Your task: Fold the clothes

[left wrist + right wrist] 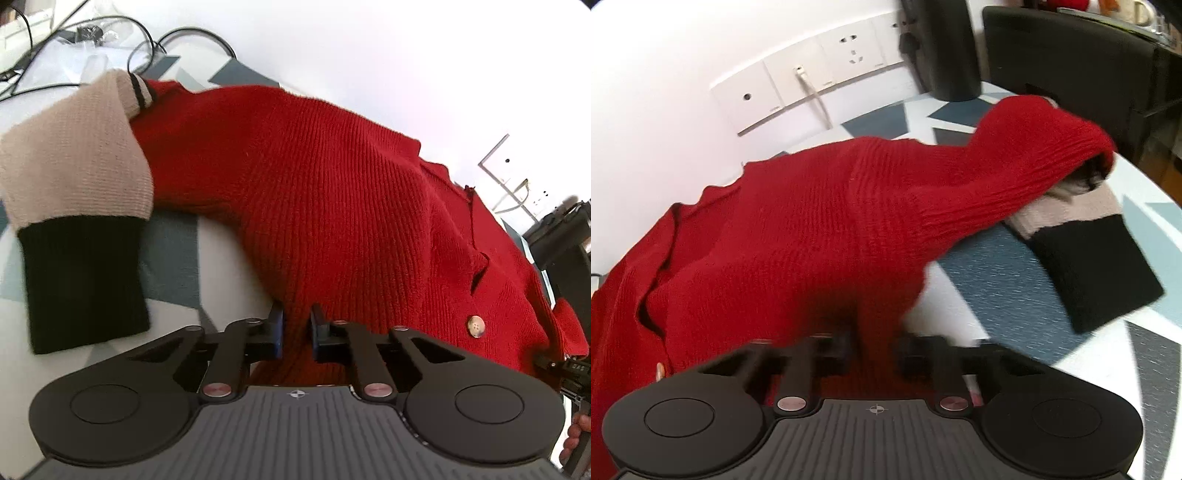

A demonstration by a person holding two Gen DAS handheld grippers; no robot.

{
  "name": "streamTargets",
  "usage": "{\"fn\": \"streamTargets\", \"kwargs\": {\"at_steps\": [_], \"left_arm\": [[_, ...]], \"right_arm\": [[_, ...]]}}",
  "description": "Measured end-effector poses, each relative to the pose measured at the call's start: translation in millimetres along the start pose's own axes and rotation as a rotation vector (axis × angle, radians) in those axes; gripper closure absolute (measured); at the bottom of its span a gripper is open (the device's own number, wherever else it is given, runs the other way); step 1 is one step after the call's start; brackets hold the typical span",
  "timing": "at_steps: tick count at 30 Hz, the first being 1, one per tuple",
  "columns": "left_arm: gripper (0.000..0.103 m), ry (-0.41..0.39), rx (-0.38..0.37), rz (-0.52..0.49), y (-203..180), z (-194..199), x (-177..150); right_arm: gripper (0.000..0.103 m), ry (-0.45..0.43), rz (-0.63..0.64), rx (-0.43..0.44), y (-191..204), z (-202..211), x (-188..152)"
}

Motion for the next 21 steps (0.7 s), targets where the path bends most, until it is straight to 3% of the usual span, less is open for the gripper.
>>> {"fn": "streamTargets", "kwargs": {"at_steps": [1,6,11,13,14,16,18,21], "left_arm": [[0.094,-0.006,0.003,-0.009,-0.3,6.8,-0.7],[0.096,-0.021,0.029,-0.034,6.0,39.4,-9.3],[0.098,0.048,-0.009,-0.034,12.7,36.6,-22.9],[0.08,0.059,-0.01,-0.059,12.4,28.6,-24.3],[0.073,0.064,-0.011,-0.072,12.2,24.6,-25.0],[0.035,0.027,-0.017,-0.075,12.3,20.6,-18.1],[0.032,-0.004,-0.02,-0.059,14.2,15.1,-8.8],[0.032,0.018,-0.05,-0.007,21.6,-6.8,9.0]], "right_arm": [[0.094,0.0,-0.034,0.011,-6.0,6.8,1.0],[0.094,-0.015,-0.102,0.019,-24.5,46.6,-0.3],[0.093,-0.019,-0.103,-0.046,-31.7,60.3,-7.6],[0.086,0.011,-0.109,-0.048,-33.0,52.4,-9.7],[0.077,0.018,-0.113,-0.055,-32.2,50.0,-11.4],[0.065,0.007,-0.105,-0.078,-27.6,48.8,-14.8],[0.057,0.001,-0.092,-0.084,-22.5,46.8,-18.1],[0.053,-0.011,-0.084,-0.091,-15.2,41.9,-20.6]]}}
Point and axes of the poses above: each gripper's, at about its wrist camera, not at the fingertips, and z roughly against the way its jaws point, y to its left, x to its top, the point moved 2 cm from there along -z, roughly the way its jaws point, and after that the axes turned 7 degrees about -x, right-handed, at the moved point
